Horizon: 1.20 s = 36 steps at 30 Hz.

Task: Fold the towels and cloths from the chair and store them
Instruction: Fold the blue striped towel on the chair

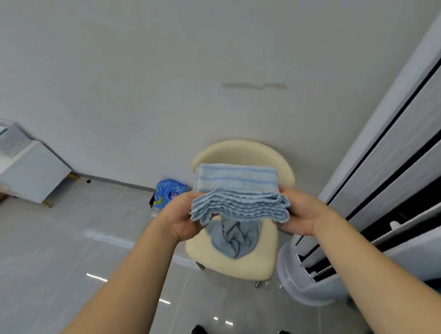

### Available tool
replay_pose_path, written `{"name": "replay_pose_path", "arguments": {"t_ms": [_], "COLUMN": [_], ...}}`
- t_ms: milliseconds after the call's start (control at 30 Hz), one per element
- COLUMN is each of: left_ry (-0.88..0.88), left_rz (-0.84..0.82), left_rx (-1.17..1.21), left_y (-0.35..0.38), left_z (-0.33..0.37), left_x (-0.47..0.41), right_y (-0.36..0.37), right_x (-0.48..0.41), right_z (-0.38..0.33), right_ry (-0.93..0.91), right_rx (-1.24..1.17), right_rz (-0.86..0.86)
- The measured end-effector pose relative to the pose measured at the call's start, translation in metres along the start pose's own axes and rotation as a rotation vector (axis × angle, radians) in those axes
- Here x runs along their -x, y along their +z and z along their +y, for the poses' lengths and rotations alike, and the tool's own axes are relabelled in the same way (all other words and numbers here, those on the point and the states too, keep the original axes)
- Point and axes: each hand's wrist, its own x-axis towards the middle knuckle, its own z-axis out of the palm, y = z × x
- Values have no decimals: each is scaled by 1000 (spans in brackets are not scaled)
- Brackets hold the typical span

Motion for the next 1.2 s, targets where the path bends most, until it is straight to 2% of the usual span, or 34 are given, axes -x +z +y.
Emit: {"name": "replay_pose_path", "arguments": {"t_ms": [100,167,267,367,500,667,800,867,1000,1100,1200], "left_ry": [55,78,106,150,171,110,47,26,84,125,153], "left_rz": [12,-71,-167,-231,-277,-92,47,109,245,331,396], "left_rx": [80,136,207,204,143,40,109,42,-109,-85,-55], "left_y": [-6,-15,-40,-82,-142,-201,-248,-272,-318,-366,-424], "left_z": [19,29,43,57,72,94,116,128,150,181,228], "left_x": [39,57,75,79,79,89,90,83,62,44,23], "right_y": [44,68,87,105,135,170,197,210,242,265,293], "right_x": [11,12,-1,-23,-57,-113,-165,-192,-254,-323,-407], "right_z": [-14,-17,-9,6,25,49,57,61,61,63,66], "right_ry": [-27,-64,-115,-143,-145,-44,34,81,160,248,262], "right_rx": [-34,-45,-10,-4,18,69,74,106,128,115,252], "right_rz": [-23,13,-26,8,-57,-98,62,77,-13,-79,-136]}}
